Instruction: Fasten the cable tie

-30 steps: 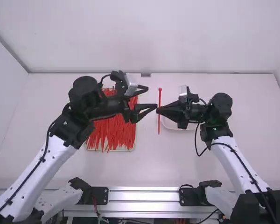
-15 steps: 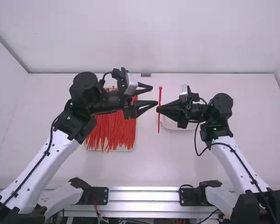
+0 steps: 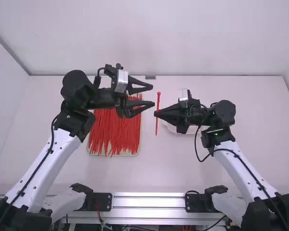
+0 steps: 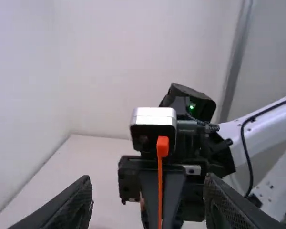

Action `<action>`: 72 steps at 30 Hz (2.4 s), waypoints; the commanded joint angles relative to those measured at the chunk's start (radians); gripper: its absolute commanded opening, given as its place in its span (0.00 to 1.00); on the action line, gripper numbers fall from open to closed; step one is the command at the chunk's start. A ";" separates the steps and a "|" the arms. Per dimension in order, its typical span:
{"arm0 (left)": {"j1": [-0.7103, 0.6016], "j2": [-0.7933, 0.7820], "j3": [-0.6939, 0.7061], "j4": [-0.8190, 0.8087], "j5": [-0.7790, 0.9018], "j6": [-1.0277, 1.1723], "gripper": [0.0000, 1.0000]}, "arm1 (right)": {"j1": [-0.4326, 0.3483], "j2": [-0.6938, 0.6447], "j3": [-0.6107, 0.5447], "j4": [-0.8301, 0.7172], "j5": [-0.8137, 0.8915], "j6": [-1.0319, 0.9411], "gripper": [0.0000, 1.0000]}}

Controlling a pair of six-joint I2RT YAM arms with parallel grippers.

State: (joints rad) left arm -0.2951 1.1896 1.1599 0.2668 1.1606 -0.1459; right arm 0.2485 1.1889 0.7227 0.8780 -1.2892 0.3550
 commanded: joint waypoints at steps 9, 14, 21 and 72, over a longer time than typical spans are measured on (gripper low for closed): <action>-0.009 0.002 -0.004 -0.022 0.028 -0.022 0.51 | 0.031 -0.013 0.030 0.006 0.019 0.022 0.00; -0.027 0.002 -0.004 -0.022 0.028 -0.022 0.51 | 0.055 -0.013 0.030 0.005 0.019 0.011 0.00; -0.022 0.002 -0.004 -0.026 0.029 -0.023 0.37 | 0.052 -0.013 0.030 0.005 0.017 0.011 0.00; 0.059 0.054 0.318 -0.064 0.077 -0.292 0.02 | 0.092 -0.013 0.029 -0.337 -0.038 -0.311 0.21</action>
State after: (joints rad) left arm -0.2264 1.2438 1.4570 0.1959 1.2232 -0.4313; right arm 0.3401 1.1881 0.7242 0.5385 -1.3239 0.0456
